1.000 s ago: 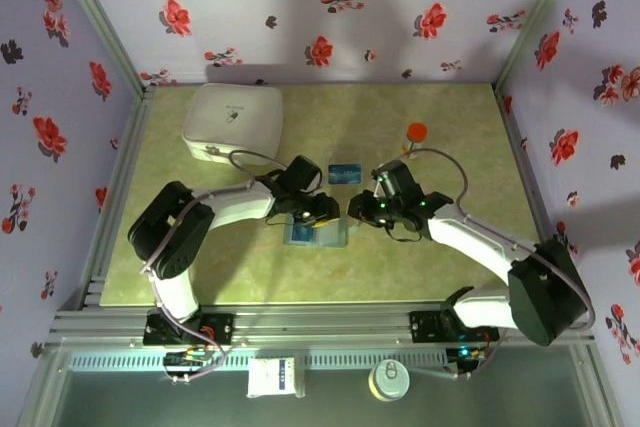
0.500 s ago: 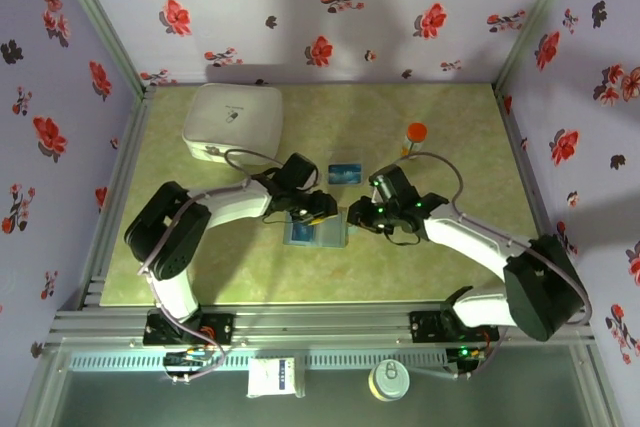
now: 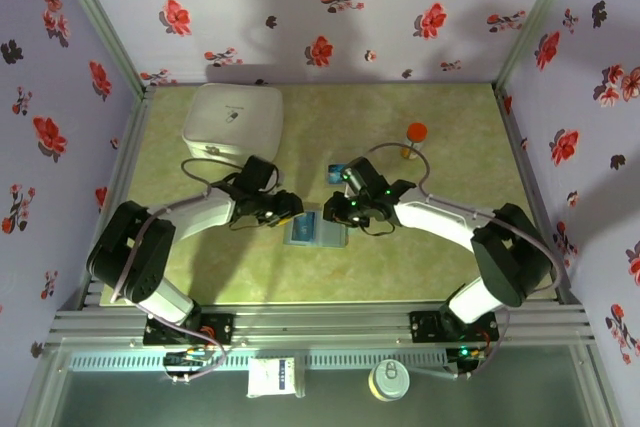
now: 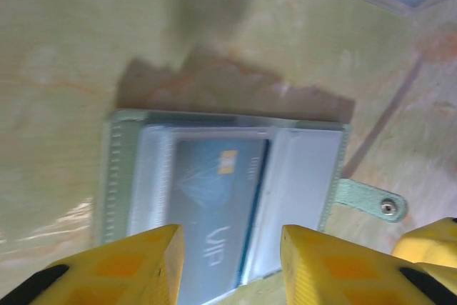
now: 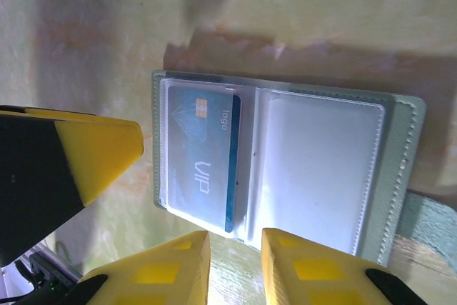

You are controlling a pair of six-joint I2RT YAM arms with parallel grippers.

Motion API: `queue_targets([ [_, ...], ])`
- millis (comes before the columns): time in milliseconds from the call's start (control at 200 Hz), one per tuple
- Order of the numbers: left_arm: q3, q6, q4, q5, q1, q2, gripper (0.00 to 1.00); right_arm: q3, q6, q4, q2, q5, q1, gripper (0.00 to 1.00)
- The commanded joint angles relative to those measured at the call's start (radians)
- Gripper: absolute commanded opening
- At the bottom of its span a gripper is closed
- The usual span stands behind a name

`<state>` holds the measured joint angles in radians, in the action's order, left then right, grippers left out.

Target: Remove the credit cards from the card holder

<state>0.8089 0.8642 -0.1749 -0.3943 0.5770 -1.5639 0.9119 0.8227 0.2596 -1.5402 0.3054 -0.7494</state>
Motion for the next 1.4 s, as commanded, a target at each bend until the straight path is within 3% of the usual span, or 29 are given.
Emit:
queue_targets([
  [0, -0.029, -0.03, -0.004, -0.024, -0.015, 0.012, 0.4, 0.044, 0.014, -0.002, -0.028, -0.017, -0.017, 0.27],
  [830, -0.156, 0.079, 0.141, -0.068, -0.008, 0.021, 0.4, 0.065, 0.02, -0.041, -0.115, 0.02, -0.034, 0.27],
  [1075, -0.1, 0.048, 0.056, -0.009, -0.011, 0.072, 0.37, 0.072, 0.019, -0.068, -0.144, 0.05, -0.034, 0.26],
  [1200, -0.072, 0.033, 0.032, 0.003, -0.011, 0.071, 0.33, 0.068, 0.02, -0.099, -0.153, 0.065, -0.034, 0.25],
  [1395, -0.05, 0.029, 0.048, -0.023, -0.012, 0.025, 0.12, 0.079, 0.015, -0.124, -0.185, 0.088, -0.034, 0.26],
])
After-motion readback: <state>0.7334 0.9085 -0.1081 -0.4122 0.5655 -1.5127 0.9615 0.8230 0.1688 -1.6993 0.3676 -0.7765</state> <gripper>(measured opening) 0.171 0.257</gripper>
